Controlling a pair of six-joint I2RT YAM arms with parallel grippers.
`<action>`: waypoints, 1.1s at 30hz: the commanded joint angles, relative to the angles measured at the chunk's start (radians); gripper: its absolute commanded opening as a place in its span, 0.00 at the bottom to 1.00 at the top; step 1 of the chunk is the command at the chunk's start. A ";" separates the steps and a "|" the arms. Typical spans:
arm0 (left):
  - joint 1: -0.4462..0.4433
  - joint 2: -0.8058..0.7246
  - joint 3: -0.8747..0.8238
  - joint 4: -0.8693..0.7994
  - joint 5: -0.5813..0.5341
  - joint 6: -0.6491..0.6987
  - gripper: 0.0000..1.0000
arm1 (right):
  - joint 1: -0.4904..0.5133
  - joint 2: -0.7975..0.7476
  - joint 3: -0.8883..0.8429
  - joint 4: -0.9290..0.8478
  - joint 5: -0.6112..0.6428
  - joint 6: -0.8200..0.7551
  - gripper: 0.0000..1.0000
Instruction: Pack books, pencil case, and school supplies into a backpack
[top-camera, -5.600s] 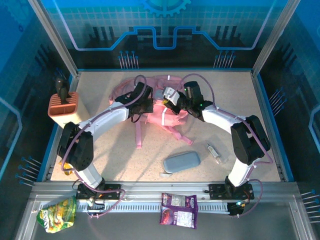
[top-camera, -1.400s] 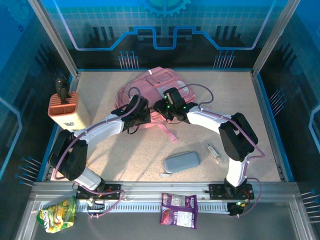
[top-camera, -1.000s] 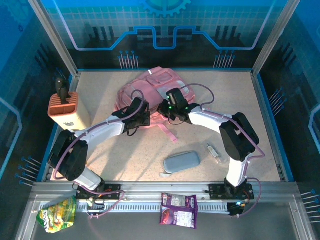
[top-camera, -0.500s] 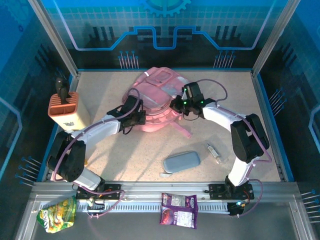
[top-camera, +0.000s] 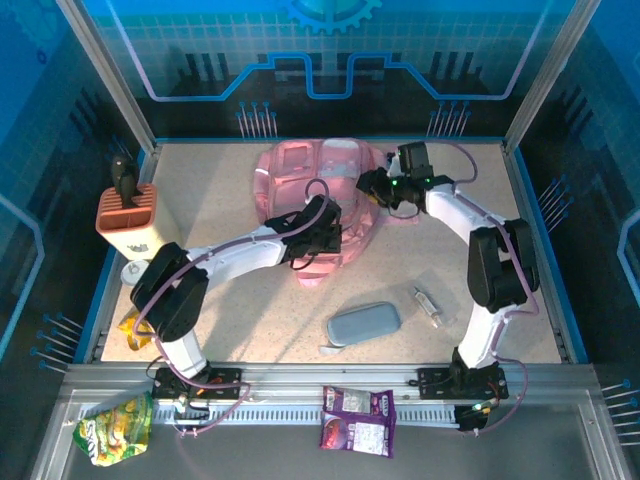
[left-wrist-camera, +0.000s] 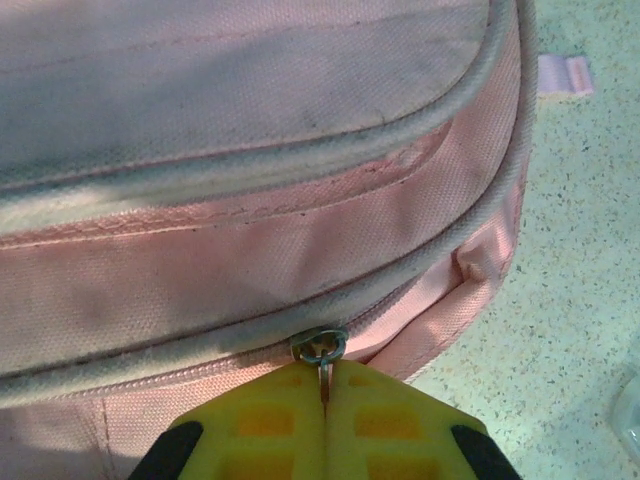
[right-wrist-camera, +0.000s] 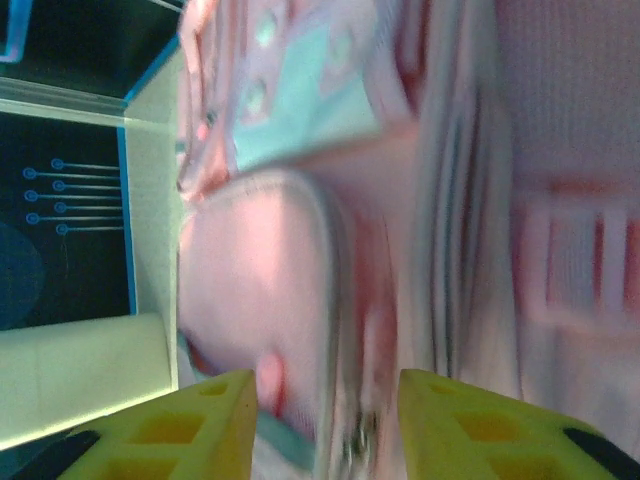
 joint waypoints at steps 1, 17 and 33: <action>-0.006 0.012 0.046 -0.022 -0.004 -0.034 0.00 | 0.006 -0.092 -0.154 0.074 -0.061 0.074 0.47; -0.009 0.017 0.019 0.000 0.013 -0.030 0.00 | 0.150 -0.071 -0.255 0.220 0.030 0.226 0.30; -0.007 -0.206 -0.256 -0.049 -0.083 0.020 0.00 | -0.122 -0.144 -0.117 -0.009 -0.149 -0.016 0.00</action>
